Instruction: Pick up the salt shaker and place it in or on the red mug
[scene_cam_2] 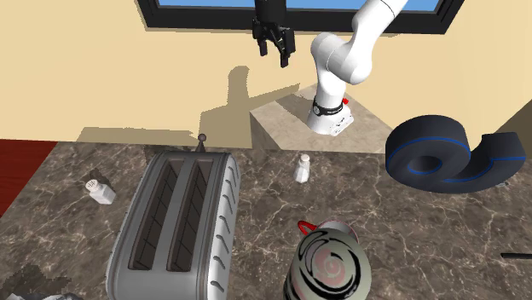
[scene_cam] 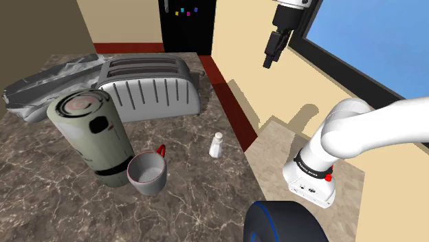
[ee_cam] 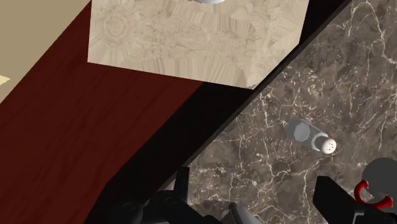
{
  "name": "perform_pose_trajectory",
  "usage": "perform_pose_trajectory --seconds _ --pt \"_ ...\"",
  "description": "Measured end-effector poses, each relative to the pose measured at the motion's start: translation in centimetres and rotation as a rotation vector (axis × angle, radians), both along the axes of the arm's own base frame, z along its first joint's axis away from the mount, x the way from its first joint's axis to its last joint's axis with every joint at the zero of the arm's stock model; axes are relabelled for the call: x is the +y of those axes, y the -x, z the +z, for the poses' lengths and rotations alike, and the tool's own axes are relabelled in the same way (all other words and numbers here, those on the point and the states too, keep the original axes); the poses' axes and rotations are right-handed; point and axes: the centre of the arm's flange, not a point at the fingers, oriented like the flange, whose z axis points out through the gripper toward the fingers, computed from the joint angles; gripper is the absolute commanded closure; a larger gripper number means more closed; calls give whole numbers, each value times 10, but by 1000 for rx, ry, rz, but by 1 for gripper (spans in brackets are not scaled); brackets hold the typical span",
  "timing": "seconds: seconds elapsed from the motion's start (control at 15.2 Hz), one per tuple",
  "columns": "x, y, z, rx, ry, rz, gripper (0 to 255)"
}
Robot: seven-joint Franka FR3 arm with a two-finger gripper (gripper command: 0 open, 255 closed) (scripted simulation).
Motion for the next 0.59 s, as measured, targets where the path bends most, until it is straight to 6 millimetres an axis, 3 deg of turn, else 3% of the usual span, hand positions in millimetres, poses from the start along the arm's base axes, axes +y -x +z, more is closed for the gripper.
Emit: perform_pose_trajectory --seconds 0.2,0.59 --pt "12 1 -11 1 1 -10 0" --pt "73 -1 -58 4 5 -59 0"
